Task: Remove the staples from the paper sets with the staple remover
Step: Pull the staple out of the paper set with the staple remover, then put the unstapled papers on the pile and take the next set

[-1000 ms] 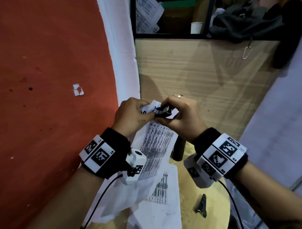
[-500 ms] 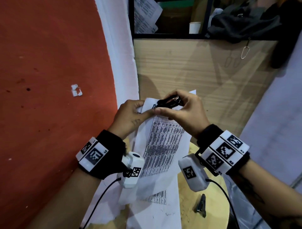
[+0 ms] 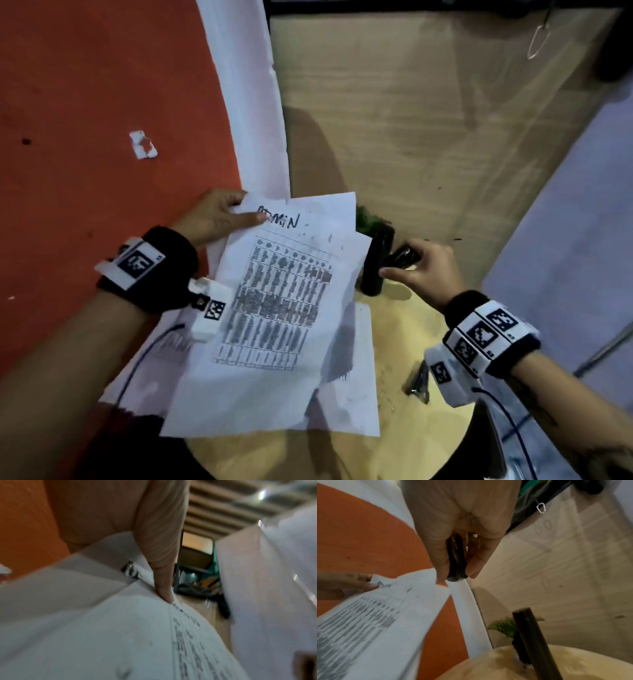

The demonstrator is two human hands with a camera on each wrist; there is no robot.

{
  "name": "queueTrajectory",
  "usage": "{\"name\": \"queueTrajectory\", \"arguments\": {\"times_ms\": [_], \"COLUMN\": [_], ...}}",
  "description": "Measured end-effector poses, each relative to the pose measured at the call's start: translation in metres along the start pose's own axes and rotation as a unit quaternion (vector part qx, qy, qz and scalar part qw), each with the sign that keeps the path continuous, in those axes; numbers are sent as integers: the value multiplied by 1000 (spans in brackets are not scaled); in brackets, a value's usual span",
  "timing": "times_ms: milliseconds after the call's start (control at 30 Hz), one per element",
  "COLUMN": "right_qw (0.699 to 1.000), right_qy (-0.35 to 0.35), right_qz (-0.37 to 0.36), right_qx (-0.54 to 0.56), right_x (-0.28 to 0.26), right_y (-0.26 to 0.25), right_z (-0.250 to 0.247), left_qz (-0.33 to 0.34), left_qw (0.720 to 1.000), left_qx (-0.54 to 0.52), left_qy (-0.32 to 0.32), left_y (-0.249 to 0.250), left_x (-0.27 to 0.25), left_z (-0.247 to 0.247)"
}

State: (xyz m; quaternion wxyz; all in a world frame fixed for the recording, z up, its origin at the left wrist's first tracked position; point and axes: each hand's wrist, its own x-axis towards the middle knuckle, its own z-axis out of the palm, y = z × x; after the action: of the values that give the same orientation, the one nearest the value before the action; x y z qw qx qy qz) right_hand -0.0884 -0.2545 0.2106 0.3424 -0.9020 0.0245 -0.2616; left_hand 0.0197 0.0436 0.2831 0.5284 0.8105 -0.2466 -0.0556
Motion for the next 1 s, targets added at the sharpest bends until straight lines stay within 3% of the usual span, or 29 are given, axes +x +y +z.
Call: {"name": "queueTrajectory", "arguments": {"times_ms": [200, 367, 733, 900, 1000], "right_qw": [996, 986, 943, 912, 917], "right_qy": [-65, -95, -200, -271, -254], "right_qz": [65, 136, 204, 248, 248], "right_qx": [-23, -31, -170, -182, -182], "right_x": [-16, -21, -28, -38, -43], "right_y": [55, 93, 169, 190, 195], "right_z": [26, 59, 121, 136, 141], "left_qz": [-112, -221, -258, -303, -290], "left_qw": [974, 940, 904, 872, 868], "left_qx": [186, 260, 340, 378, 403], "left_qy": [-57, -19, 31, 68, 32], "left_y": [-89, -172, -266, -288, -300], "left_x": [32, 59, 114, 111, 103], "left_z": [-35, -42, -33, -16, 3]}}
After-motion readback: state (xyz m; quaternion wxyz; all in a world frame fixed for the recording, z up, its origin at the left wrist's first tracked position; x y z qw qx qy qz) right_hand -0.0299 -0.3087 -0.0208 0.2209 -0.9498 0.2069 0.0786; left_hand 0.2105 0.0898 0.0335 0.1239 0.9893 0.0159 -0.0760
